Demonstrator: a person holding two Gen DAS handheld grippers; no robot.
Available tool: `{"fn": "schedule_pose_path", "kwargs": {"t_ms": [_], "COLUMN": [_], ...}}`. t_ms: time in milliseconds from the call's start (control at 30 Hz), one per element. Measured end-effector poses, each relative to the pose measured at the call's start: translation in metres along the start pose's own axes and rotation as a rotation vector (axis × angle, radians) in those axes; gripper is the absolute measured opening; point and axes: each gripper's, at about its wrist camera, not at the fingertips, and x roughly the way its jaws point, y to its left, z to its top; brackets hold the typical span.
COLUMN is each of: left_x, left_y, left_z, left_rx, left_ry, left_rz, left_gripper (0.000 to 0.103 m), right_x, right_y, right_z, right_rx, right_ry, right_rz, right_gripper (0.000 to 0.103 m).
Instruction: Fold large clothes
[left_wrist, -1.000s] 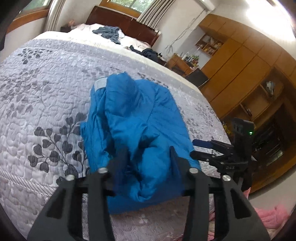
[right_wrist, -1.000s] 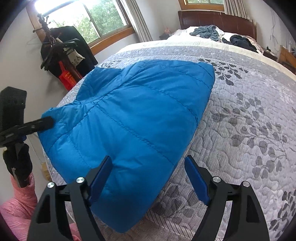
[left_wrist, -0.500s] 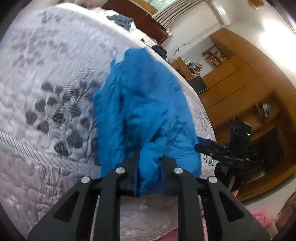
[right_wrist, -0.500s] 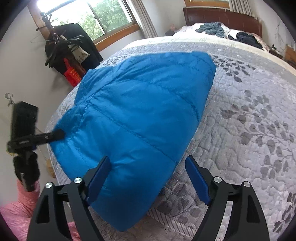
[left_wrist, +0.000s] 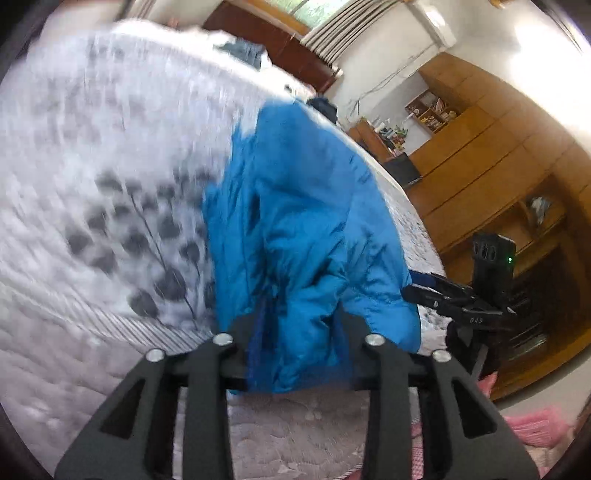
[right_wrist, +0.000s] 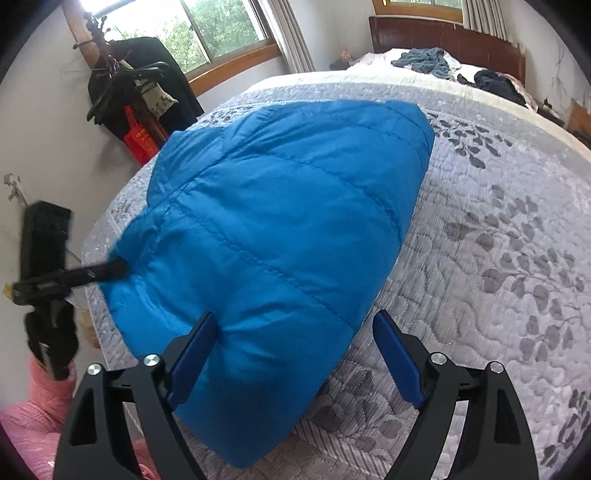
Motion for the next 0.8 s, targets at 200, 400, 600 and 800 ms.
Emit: {"fn": "schedule_pose_path", "kwargs": {"t_ms": [200, 400, 600, 800], "left_x": [-0.026, -0.005, 0.013, 0.029], "left_y": [-0.054, -0.072, -0.040, -0.019], "left_z": [0.016, 0.026, 0.028, 0.021], "left_rx": [0.202, 0.277, 0.191, 0.156], "left_ry": [-0.124, -0.095, -0.021, 0.016], "left_rz": [0.140, 0.202, 0.219, 0.213], "left_gripper": [0.040, 0.040, 0.045, 0.050], "right_x": [-0.002, -0.001, 0.000, 0.004], "right_y": [0.003, 0.004, 0.002, 0.004], "right_z": [0.000, 0.001, 0.001, 0.002], "right_rx": [-0.009, -0.017, -0.018, -0.024], "right_ry": [-0.005, -0.006, -0.003, 0.003], "right_rz": [-0.010, -0.008, 0.003, 0.012], "right_gripper": [0.086, 0.086, 0.086, 0.086]}}
